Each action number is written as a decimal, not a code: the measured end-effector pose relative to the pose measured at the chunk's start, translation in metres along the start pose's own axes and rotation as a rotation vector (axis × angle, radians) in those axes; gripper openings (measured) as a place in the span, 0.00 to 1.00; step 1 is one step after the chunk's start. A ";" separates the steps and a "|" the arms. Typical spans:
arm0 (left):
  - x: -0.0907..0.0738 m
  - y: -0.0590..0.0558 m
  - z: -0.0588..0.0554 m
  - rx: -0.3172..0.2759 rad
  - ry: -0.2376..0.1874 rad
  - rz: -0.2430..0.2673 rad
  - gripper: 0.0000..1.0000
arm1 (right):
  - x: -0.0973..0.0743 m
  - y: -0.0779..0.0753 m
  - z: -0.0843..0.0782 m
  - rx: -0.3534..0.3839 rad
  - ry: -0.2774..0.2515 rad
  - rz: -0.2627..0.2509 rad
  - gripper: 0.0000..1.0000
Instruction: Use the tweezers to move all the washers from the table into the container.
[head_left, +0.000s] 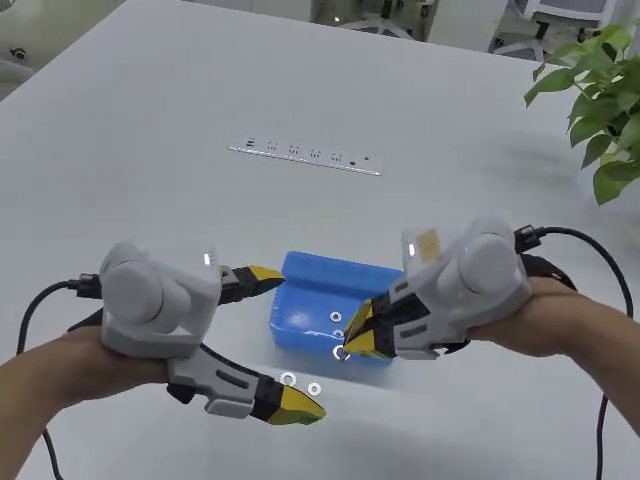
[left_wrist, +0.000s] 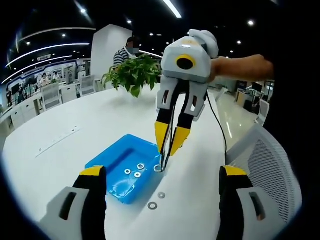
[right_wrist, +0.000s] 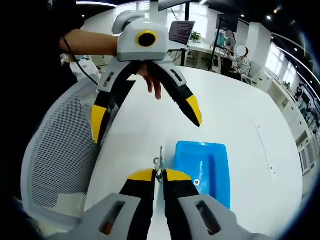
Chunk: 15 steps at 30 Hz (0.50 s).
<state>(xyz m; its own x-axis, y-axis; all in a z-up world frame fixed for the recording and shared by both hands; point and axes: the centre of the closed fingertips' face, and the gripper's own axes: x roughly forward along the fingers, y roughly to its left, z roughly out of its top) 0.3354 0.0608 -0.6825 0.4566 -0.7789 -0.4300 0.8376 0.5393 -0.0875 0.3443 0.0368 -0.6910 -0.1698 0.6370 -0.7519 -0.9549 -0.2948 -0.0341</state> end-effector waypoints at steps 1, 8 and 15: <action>0.000 0.000 0.000 -0.001 0.001 0.000 0.99 | -0.001 -0.002 0.002 -0.001 -0.003 -0.004 0.06; -0.002 0.001 0.000 -0.004 -0.001 0.004 0.99 | -0.002 -0.018 0.002 -0.009 -0.006 -0.028 0.06; -0.004 0.004 0.003 -0.007 -0.007 0.011 0.99 | 0.004 -0.031 -0.001 -0.011 -0.009 -0.044 0.07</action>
<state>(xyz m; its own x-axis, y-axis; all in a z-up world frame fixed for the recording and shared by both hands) 0.3378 0.0657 -0.6787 0.4681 -0.7749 -0.4247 0.8302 0.5504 -0.0892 0.3735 0.0484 -0.6937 -0.1303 0.6560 -0.7434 -0.9587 -0.2744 -0.0741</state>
